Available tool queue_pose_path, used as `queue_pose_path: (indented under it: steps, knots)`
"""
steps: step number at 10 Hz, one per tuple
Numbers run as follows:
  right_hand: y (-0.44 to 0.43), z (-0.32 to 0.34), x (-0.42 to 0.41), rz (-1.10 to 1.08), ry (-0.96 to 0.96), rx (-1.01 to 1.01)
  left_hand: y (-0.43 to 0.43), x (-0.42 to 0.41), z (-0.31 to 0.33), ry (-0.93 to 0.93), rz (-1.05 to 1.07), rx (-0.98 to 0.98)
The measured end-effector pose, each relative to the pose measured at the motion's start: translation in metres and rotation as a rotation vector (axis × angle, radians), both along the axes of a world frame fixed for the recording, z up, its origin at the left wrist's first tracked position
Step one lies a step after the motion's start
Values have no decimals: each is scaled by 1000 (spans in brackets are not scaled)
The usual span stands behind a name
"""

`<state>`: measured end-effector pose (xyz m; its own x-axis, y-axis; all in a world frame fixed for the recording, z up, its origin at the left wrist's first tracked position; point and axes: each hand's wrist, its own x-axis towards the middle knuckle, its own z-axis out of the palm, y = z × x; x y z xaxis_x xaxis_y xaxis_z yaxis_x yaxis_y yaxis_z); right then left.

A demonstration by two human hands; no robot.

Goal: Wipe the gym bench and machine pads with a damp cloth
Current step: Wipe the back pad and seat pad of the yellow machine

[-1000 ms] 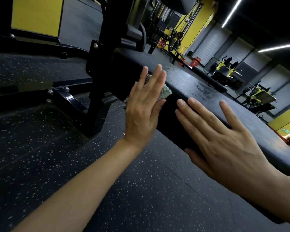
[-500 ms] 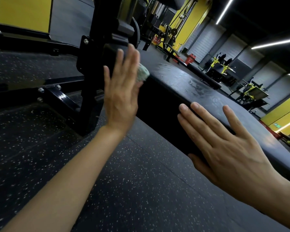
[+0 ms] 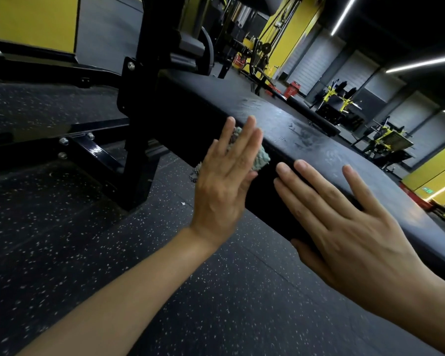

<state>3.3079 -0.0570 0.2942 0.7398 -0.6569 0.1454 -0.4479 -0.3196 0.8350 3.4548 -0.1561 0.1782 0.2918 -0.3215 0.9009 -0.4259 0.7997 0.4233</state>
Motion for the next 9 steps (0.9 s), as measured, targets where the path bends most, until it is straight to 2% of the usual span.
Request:
queue_pose_path:
  steps: [2, 4, 6, 9]
  knots:
    - [9, 4, -16, 3, 23, -1, 2, -7, 1, -28, -2, -43]
    - [10, 3, -21, -3, 28, 14, -11, 17, 9, -117, 107, -42]
    - [10, 2, -21, 6, 5, 20, -17, 26, 16, -9, 117, 36]
    - [13, 2, -26, 16, -10, 23, 18, -19, 13, -80, -69, -71]
